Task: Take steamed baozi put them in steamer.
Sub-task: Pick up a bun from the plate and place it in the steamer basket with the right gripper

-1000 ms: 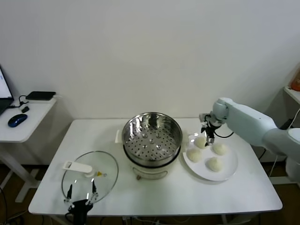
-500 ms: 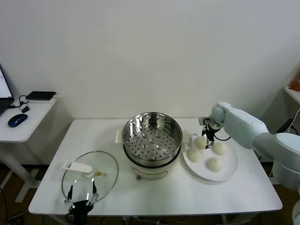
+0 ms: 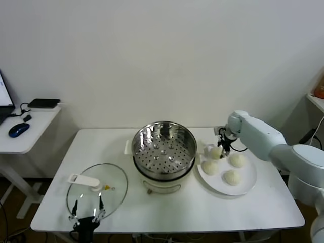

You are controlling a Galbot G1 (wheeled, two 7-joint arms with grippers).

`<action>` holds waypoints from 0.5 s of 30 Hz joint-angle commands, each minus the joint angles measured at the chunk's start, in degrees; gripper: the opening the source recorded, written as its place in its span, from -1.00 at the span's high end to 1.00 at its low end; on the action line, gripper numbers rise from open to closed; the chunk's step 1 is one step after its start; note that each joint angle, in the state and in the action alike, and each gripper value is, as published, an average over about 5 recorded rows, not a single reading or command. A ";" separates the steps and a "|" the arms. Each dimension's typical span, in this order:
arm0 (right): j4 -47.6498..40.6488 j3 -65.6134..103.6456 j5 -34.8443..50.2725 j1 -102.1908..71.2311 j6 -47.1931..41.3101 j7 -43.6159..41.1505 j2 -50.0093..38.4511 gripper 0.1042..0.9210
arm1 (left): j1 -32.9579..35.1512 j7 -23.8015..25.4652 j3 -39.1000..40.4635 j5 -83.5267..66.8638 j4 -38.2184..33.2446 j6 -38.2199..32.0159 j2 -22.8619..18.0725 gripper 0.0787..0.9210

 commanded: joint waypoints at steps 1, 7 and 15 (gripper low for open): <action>1.20 -0.45 0.92 0.95 0.17 0.21 -0.47 -0.24 | 0.18 0.01 -0.01 0.10 -0.41 0.04 0.08 -0.77; 10.51 -12.32 9.34 12.13 1.98 -1.11 -5.12 -0.22 | 0.72 0.01 -0.28 0.42 -1.08 0.04 0.10 -0.77; 25.76 -27.33 22.68 31.07 13.31 -1.56 -9.85 -0.24 | 0.97 -0.05 -0.35 0.66 -1.41 -0.25 0.16 -0.77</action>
